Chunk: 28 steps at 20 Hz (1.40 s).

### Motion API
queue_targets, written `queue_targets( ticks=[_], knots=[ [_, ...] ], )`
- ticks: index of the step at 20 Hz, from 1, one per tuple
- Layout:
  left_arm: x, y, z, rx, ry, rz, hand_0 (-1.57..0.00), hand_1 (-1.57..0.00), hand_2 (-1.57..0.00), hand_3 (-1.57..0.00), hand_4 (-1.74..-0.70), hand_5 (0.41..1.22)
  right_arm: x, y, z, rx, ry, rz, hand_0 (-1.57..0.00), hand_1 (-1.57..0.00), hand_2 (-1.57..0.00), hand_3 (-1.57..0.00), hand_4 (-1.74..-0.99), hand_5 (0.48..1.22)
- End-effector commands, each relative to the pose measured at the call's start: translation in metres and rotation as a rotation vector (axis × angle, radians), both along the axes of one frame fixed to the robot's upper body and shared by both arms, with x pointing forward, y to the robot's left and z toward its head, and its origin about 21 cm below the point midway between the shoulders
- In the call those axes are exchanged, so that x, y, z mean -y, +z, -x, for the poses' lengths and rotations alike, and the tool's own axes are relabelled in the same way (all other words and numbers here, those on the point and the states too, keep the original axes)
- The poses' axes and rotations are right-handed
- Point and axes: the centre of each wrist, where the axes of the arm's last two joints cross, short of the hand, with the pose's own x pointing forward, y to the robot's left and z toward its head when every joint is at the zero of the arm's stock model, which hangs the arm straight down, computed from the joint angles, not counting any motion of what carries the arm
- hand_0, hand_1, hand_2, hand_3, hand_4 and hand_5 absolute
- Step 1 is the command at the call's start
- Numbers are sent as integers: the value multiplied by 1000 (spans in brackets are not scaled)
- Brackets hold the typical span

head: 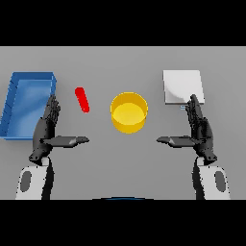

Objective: Pick up the red beaker and tilt it to pour out 1 green nut into yellow bowl. Pick up the yellow bowl and place it on the metallic measuring scale.

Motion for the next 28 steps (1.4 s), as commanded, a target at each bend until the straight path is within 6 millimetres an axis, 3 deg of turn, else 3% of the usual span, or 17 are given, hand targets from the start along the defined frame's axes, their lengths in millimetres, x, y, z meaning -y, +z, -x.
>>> queue_targets(
  ticks=[1, 6, 7, 9, 13, 16, 21, 28],
  knots=[
    [1, 0, 0, 0, 1, 1, 1, 1, 1, 1, -1141, 660, -1, 0, 0, 0, -1, -2, 1, 1, 1, 1, -1071, 578],
    [4, 2, 1, 4, -1, -1, 1, 1, 1, 1, -1141, 660, -10, -1, 0, 2, 6, 0, 1, 1, 1, 1, -1071, 578],
    [7, 7, 14, 51, -43, -79, 1, 1, 1, 1, -1141, 660, -6, 6, 6, 94, 11, 155, 1, 1, 1, 1, -1071, 578],
    [11, 15, 29, 67, -78, -156, 1, 1, 1, 1, -1144, 660, -12, 10, 16, 159, 26, 298, 1, 1, 1, 1, -1066, 576],
    [8, 28, 37, 35, -98, -195, 1, 1, 1, 1, -1138, 655, -15, 15, 24, 163, 48, 326, 1, 1, 1, 1, -1103, 592],
    [12, 25, 26, -12, -114, -203, 1, 1, 1, 1, -1137, 649, -14, 16, 19, 148, 62, 310, 1, 1, 1, 1, -1147, 614],
    [14, 7, -11, -57, -117, -206, 1, 1, 1, 1, -1169, 648, -14, 13, 20, 144, 84, 258, 1, 1, 1, 1, -1209, 627],
    [16, -7, -58, -54, -144, -234, 1, 1, 1, 1, -1183, 637, -12, 14, 21, 160, 91, 244, 1, 1, 1, 1, -1227, 625]
  ],
)
